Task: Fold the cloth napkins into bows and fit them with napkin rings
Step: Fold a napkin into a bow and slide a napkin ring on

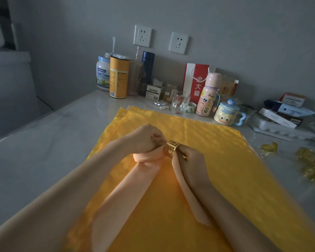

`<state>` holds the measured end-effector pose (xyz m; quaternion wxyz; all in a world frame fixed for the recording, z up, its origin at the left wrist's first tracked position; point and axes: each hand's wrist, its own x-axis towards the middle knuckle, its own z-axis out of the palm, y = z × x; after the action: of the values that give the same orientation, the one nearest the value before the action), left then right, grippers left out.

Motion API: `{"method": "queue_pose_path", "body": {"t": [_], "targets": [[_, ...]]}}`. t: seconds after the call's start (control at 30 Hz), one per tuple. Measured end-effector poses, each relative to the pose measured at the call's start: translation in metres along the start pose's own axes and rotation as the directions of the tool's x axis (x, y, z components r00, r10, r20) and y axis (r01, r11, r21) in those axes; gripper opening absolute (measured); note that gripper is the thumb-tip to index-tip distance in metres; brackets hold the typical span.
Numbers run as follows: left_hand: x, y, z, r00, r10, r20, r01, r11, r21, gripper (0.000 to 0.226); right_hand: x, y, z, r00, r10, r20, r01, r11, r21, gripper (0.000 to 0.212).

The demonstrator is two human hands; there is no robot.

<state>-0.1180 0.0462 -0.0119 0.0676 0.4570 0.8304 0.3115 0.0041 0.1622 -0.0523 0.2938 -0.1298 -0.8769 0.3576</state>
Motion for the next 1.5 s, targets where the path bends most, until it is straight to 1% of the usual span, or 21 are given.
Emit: {"method": "queue_pose_path", "body": {"t": [0.1, 0.2, 0.3, 0.37, 0.43, 0.5, 0.53, 0.6, 0.67, 0.73, 0.77, 0.83, 0.87, 0.93, 1.03, 1.2, 1.27, 1.37, 1.4, 1.43, 1.5], "targets": [[-0.015, 0.005, -0.008, 1.0, 0.026, 0.017, -0.026, 0.999, 0.022, 0.016, -0.001, -0.004, -0.005, 0.994, 0.023, 0.111, -0.028, 0.999, 0.039, 0.021], [-0.026, 0.008, -0.009, 0.999, 0.026, 0.032, -0.026, 1.0, 0.002, 0.014, -0.003, -0.007, -0.015, 0.981, -0.062, 0.186, 0.069, 0.997, -0.031, 0.023], [-0.034, 0.011, -0.006, 1.0, 0.024, 0.017, -0.025, 0.999, 0.034, 0.014, -0.007, -0.012, -0.02, 0.958, -0.121, 0.26, 0.144, 0.987, -0.073, 0.022], [-0.04, 0.012, 0.0, 1.0, 0.006, -0.016, -0.004, 0.995, 0.1, 0.015, -0.011, -0.015, -0.019, 0.944, -0.151, 0.294, 0.188, 0.977, -0.103, 0.022], [-0.045, 0.009, 0.007, 0.997, -0.025, -0.078, 0.036, 0.99, 0.137, 0.017, -0.01, -0.016, -0.018, 0.943, -0.139, 0.302, 0.176, 0.98, -0.096, 0.022], [-0.049, 0.006, 0.009, 0.989, -0.052, -0.137, 0.065, 0.994, 0.086, 0.022, -0.009, -0.019, -0.015, 0.945, -0.133, 0.298, 0.166, 0.982, -0.088, 0.021], [-0.049, 0.006, 0.007, 0.99, -0.06, -0.126, 0.067, 0.996, 0.058, 0.03, -0.009, -0.021, -0.014, 0.946, -0.136, 0.293, 0.165, 0.983, -0.078, 0.021], [-0.048, 0.01, -0.003, 0.997, -0.074, 0.01, 0.073, 0.996, 0.045, 0.048, -0.009, -0.022, -0.011, 0.954, -0.129, 0.272, 0.148, 0.988, -0.05, 0.027], [-0.049, 0.017, -0.012, 0.983, -0.068, 0.172, 0.055, 0.995, 0.079, 0.052, -0.011, -0.021, -0.011, 0.96, -0.102, 0.26, 0.116, 0.992, -0.04, 0.036], [-0.053, 0.023, -0.012, 0.968, -0.023, 0.249, -0.003, 0.994, 0.106, 0.055, -0.011, -0.019, -0.014, 0.963, -0.087, 0.254, 0.1, 0.994, -0.04, 0.035], [-0.056, 0.025, -0.008, 0.975, 0.006, 0.224, -0.04, 0.989, 0.145, 0.054, -0.011, -0.018, -0.016, 0.965, -0.09, 0.248, 0.1, 0.995, -0.029, 0.038], [-0.06, 0.024, 0.005, 0.994, 0.087, 0.067, -0.103, 0.954, 0.282, 0.051, -0.012, -0.02, -0.017, 0.965, -0.118, 0.236, 0.125, 0.992, -0.012, 0.041], [-0.062, 0.022, 0.011, 0.991, 0.134, -0.001, -0.126, 0.931, 0.341, 0.052, -0.014, -0.021, -0.017, 0.962, -0.136, 0.238, 0.141, 0.99, -0.002, 0.037], [-0.063, 0.016, 0.02, 0.974, 0.216, -0.062, -0.177, 0.909, 0.377, 0.051, -0.014, -0.022, -0.017, 0.953, -0.163, 0.257, 0.163, 0.986, 0.02, 0.027], [-0.062, 0.012, 0.017, 0.954, 0.278, -0.112, -0.211, 0.889, 0.407, 0.047, -0.012, -0.022, -0.016, 0.955, -0.175, 0.239, 0.162, 0.984, 0.073, 0.031], [-0.057, 0.018, 0.011, 0.908, 0.385, -0.166, -0.246, 0.81, 0.532, 0.046, -0.009, -0.025, -0.015, 0.983, -0.135, 0.122, 0.102, 0.965, 0.243, 0.042], [-0.055, 0.018, 0.011, 0.876, 0.439, -0.202, -0.273, 0.795, 0.542, 0.042, -0.011, -0.024, -0.014, 0.982, -0.186, 0.042, 0.177, 0.969, 0.174, 0.04], [-0.053, 0.019, 0.008, 0.853, 0.461, -0.243, -0.291, 0.808, 0.513, 0.041, -0.015, -0.026, -0.012, 0.932, -0.351, -0.086, 0.346, 0.936, -0.069, 0.022], [-0.053, 0.019, 0.007, 0.842, 0.48, -0.246, -0.304, 0.8, 0.517, 0.042, -0.016, -0.026, -0.012, 0.922, -0.371, -0.107, 0.364, 0.928, -0.075, 0.02], [-0.053, 0.018, 0.007, 0.829, 0.5, -0.251, -0.317, 0.789, 0.526, 0.042, -0.015, -0.026, -0.011, 0.929, -0.349, -0.125, 0.348, 0.937, -0.035, 0.02], [-0.052, 0.018, 0.005, 0.807, 0.532, -0.255, -0.336, 0.77, 0.542, 0.041, -0.014, -0.027, -0.01, 0.959, -0.249, -0.134, 0.263, 0.96, 0.099, 0.025]]}}
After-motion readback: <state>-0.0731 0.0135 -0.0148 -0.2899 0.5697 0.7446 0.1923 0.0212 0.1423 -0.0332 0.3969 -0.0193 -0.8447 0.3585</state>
